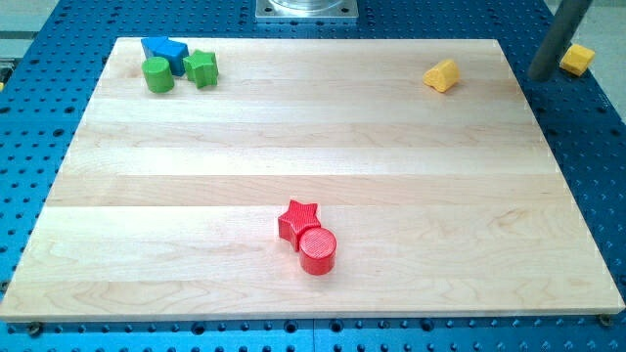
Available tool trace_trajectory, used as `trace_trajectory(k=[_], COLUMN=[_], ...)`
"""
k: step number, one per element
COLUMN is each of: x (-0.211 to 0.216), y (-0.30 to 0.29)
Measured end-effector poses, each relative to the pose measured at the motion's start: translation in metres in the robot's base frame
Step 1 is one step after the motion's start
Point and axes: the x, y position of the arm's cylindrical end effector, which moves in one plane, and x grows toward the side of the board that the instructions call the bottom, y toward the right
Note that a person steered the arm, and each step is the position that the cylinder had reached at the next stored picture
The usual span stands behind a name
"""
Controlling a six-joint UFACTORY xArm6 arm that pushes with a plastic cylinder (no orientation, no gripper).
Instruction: Drag the yellow heart vertically below the green circle
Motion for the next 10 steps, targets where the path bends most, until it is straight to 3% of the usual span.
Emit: trace_trajectory(k=[1, 2, 3, 4, 5, 6, 7, 8, 9, 10], x=[0.003, 0.051, 0.013, -0.028, 0.043, 0.148, 0.130, 0.039, -0.023, 0.040], y=[-0.075, -0.168, -0.097, -0.129, -0.227, -0.354, -0.295, -0.267, -0.271, -0.349])
